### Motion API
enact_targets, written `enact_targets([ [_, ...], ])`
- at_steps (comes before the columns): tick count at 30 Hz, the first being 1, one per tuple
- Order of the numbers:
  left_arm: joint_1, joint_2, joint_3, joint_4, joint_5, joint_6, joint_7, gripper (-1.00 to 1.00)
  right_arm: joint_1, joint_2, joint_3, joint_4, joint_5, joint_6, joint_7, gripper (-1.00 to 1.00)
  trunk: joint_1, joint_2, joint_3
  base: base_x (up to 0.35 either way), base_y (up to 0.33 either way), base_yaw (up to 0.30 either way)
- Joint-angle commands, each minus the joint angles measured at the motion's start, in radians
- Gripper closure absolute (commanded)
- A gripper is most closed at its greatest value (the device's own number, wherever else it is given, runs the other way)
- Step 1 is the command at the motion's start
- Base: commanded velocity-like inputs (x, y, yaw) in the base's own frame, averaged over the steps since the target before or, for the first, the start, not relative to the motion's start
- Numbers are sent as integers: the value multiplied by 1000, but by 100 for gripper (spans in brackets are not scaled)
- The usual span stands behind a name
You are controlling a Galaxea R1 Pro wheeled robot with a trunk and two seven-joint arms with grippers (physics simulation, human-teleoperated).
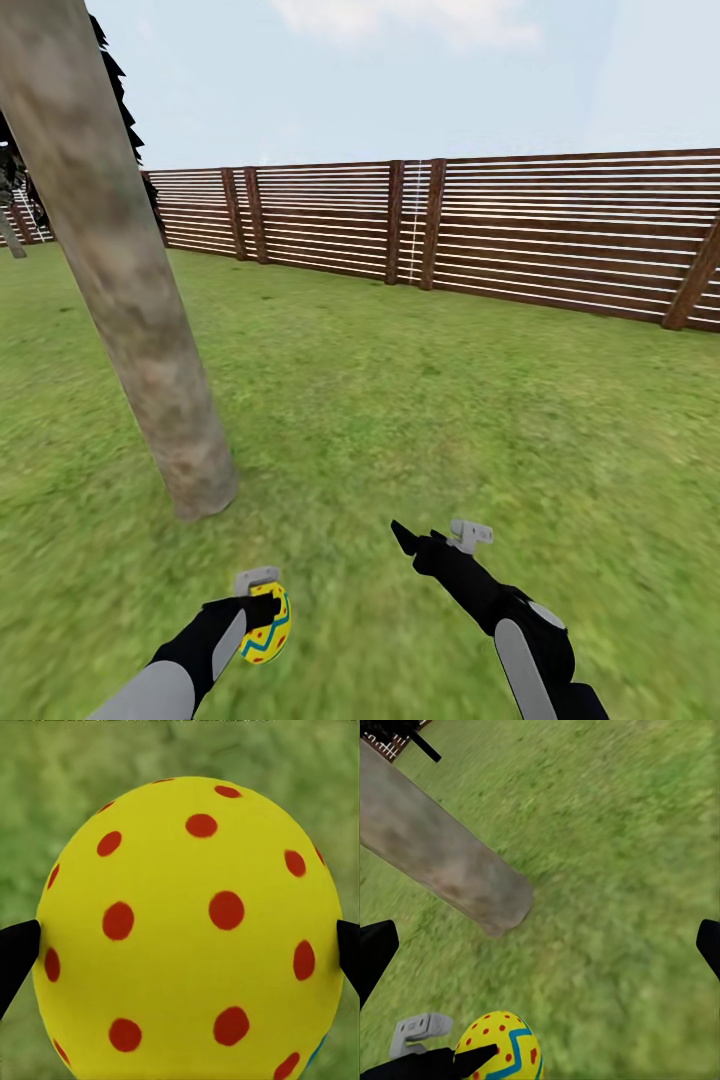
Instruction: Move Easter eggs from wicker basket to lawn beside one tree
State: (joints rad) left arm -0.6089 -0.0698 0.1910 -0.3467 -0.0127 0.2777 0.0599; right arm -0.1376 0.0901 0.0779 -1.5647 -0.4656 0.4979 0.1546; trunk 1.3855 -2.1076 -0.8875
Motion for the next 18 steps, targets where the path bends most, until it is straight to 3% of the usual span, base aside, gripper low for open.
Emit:
enact_targets([
  [1,0,-1,4,-3,-1,6,2,100,0,0,-1,-1,-3,5,2,-100,0,0,-1,0,0,0],
  [18,0,-3,4,-3,-1,6,1,100,0,2,-1,-1,-4,5,0,-100,4,-7,-4,0,0,0],
])
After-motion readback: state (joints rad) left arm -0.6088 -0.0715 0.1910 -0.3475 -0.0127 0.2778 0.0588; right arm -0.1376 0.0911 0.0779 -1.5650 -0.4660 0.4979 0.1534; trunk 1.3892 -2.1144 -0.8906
